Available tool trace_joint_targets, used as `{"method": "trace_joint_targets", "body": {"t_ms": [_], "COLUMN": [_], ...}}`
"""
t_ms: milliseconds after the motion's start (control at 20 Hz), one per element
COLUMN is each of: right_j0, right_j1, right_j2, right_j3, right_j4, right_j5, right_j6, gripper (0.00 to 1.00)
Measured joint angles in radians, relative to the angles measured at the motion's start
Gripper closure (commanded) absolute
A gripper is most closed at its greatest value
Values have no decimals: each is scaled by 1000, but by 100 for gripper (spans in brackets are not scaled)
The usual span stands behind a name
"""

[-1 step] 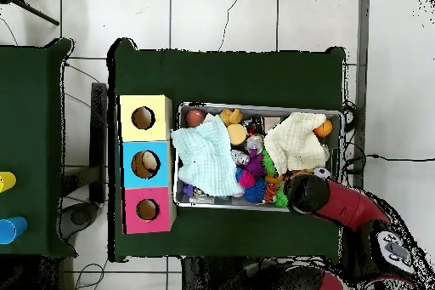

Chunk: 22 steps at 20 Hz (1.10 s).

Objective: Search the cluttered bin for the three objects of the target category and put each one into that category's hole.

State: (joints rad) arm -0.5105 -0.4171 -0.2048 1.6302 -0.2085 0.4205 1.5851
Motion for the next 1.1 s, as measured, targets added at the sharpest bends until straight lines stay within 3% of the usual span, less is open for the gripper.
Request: {"method": "trace_joint_targets", "body": {"t_ms": [550,750,1100], "right_j0": [60,91,115], "right_j1": [11,-37,-196], "right_j2": [-77,-91,-88], "right_j3": [-12,0,30], "right_j4": [54,69,128], "right_j5": [0,5,60], "right_j6": [2,2,2], "gripper": [100,100,100]}}
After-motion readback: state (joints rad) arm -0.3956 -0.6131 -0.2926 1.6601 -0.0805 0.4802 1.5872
